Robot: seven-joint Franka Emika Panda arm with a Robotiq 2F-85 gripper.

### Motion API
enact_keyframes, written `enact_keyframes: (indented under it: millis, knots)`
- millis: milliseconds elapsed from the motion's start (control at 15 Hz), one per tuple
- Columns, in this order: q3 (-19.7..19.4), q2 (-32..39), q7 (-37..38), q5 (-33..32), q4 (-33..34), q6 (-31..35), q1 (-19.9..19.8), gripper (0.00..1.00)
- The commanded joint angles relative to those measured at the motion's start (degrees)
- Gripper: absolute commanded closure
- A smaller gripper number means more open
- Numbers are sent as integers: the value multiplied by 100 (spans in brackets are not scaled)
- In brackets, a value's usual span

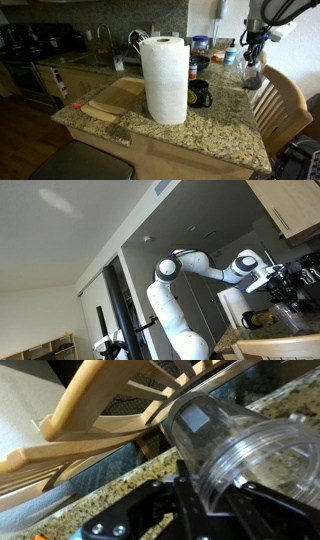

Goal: Remove the cup from the bowl and place it on the counter

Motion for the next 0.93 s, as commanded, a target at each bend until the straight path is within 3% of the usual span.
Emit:
enact_keyframes:
  millis: [0, 200, 667, 867]
  knots:
    - [286, 208, 420, 133, 576, -200, 273, 96]
    - [103, 112, 930, 463, 545, 336, 172, 96]
    - [-599, 360, 1435, 1251, 538, 808, -356, 96]
    - [-355, 728, 2180, 1312, 763, 871, -181, 96]
